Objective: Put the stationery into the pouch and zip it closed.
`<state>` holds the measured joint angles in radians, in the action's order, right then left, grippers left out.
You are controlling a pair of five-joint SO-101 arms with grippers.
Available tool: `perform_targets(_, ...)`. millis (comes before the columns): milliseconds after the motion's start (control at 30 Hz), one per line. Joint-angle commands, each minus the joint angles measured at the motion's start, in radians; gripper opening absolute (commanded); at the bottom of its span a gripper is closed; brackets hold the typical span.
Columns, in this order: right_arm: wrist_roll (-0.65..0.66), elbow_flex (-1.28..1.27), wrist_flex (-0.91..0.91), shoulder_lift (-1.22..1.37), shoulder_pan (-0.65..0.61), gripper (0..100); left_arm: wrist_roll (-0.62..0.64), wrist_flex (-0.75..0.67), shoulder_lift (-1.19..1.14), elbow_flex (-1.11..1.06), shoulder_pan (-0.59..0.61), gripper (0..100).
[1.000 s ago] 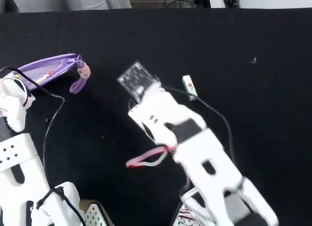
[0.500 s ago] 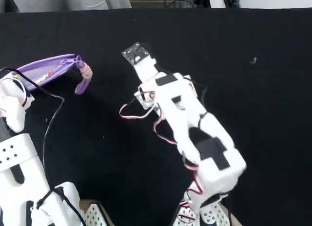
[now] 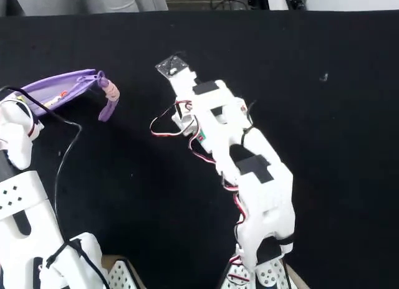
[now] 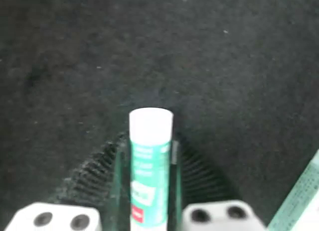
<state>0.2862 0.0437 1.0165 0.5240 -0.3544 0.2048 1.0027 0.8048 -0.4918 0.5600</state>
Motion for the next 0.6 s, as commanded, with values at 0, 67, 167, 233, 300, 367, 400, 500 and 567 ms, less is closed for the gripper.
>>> perform_targets(0,0.009,0.076,0.012,-0.005,0.040,3.8,-0.009,-0.025,0.018,0.058,0.002,3)
perform_targets(67,0.008,0.088,0.014,-0.013,0.063,3.8,-0.008,-0.023,0.018,0.059,-0.016,3)
perform_targets(167,0.005,0.097,0.025,-0.065,0.095,3.8,-0.011,0.003,0.018,0.068,-0.076,3)
perform_targets(233,0.002,0.101,0.043,-0.119,0.110,3.5,-0.012,0.048,0.014,0.102,-0.128,3)
perform_targets(300,0.002,0.096,0.054,-0.182,0.123,0.8,-0.012,0.101,0.008,0.150,-0.163,3)
perform_targets(367,0.002,0.088,0.064,-0.245,0.135,1.2,-0.014,0.152,0.008,0.194,-0.189,3)
perform_targets(400,0.002,0.085,0.066,-0.275,0.140,1.1,-0.014,0.176,0.008,0.216,-0.202,3)
perform_targets(500,0.000,0.081,0.080,-0.369,0.143,1.1,-0.012,0.255,0.008,0.272,-0.263,3)
perform_targets(567,0.000,0.081,0.095,-0.433,0.143,1.1,-0.008,0.292,0.008,0.282,-0.308,3)
